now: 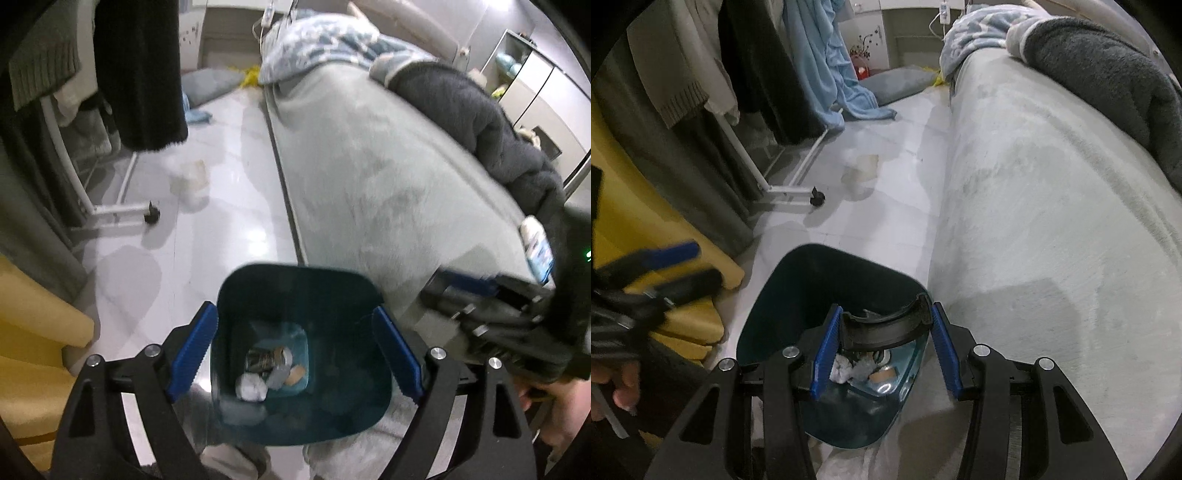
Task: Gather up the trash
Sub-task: 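Move both tools back over the bed toward the blue wet-wipe pack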
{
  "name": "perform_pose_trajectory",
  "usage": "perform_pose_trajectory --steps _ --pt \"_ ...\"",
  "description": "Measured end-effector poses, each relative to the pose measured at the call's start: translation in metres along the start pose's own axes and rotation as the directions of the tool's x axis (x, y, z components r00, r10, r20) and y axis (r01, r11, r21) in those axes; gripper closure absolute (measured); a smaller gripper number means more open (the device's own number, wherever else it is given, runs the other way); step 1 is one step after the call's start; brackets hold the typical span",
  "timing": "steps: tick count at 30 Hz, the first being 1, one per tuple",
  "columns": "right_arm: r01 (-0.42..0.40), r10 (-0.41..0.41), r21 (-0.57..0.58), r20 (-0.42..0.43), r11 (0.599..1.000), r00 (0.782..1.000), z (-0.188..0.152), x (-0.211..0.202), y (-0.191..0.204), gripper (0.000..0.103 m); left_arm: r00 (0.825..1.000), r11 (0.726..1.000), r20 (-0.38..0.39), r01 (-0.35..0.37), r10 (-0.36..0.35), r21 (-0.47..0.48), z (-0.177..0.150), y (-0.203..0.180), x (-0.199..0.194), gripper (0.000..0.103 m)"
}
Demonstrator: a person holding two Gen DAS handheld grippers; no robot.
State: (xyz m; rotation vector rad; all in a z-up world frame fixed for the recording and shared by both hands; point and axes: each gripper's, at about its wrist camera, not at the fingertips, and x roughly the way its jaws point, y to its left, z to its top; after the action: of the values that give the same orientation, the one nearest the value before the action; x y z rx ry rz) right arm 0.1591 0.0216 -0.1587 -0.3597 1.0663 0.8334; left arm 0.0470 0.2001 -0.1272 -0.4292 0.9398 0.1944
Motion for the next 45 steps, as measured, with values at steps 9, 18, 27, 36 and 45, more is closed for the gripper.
perform_pose_trajectory --steps 9,18,27,36,45 --pt "0.021 -0.022 -0.012 -0.019 1.000 1.000 0.000 0.006 0.003 0.054 0.982 0.998 0.187 0.005 -0.015 0.055 0.012 -0.017 -0.031 0.016" --pt "0.007 -0.007 -0.025 -0.014 1.000 1.000 0.000 0.005 0.008 0.045 0.933 0.991 0.357 -0.002 -0.045 0.132 0.020 -0.042 -0.073 0.016" --pt "-0.032 0.034 -0.051 0.044 0.998 0.998 0.000 -0.020 0.015 0.029 0.865 0.982 0.492 -0.004 -0.093 0.191 0.026 -0.074 -0.111 0.008" --pt "-0.027 0.038 -0.073 0.146 0.997 0.988 -0.006 -0.063 0.000 0.021 0.836 0.975 0.535 -0.007 -0.117 0.224 0.027 -0.098 -0.125 0.006" --pt "0.037 -0.014 -0.076 0.279 0.996 0.960 -0.016 -0.113 -0.024 0.014 0.828 0.955 0.531 0.019 -0.180 0.295 0.026 -0.130 -0.126 0.004"
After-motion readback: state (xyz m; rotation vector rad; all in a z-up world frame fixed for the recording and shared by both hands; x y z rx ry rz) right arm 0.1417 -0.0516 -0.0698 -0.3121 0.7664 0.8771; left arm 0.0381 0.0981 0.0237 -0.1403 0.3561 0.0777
